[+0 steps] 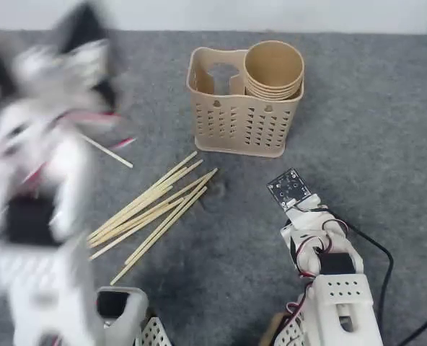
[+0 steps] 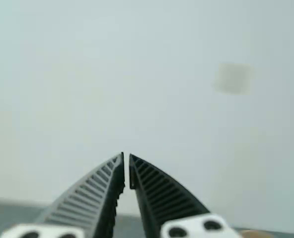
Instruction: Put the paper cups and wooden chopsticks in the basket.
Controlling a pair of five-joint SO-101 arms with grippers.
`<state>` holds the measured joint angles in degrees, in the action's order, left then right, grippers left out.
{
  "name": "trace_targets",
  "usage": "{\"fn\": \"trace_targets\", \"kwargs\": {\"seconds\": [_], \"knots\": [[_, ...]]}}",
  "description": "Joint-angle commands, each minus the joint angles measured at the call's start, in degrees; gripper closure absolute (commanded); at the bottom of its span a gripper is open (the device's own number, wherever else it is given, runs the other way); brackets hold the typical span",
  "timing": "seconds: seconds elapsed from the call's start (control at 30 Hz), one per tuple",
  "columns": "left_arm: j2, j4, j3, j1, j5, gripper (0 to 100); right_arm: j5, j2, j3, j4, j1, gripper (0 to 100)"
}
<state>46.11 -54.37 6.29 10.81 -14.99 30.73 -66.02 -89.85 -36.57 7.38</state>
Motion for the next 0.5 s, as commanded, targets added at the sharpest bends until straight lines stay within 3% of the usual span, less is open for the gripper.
{"fn": "trace_targets", "kwargs": {"seconds": [0.0,0.13,0.23,0.47], "knots": [[8.44,-8.97,2.42,20.84,0.88,99,0.53,-1.54,0.79,-0.92,0.48,99.1],[14.68,-6.77,17.98,37.45,0.88,99,0.53,-1.45,2.99,-4.09,4.26,99.1],[18.90,0.88,35.30,44.57,1.14,99,0.53,-1.54,8.70,-10.86,8.40,99.1],[28.84,22.86,73.98,48.79,8.18,99,1.05,-0.84,30.15,-26.24,15.60,99.1]]}}
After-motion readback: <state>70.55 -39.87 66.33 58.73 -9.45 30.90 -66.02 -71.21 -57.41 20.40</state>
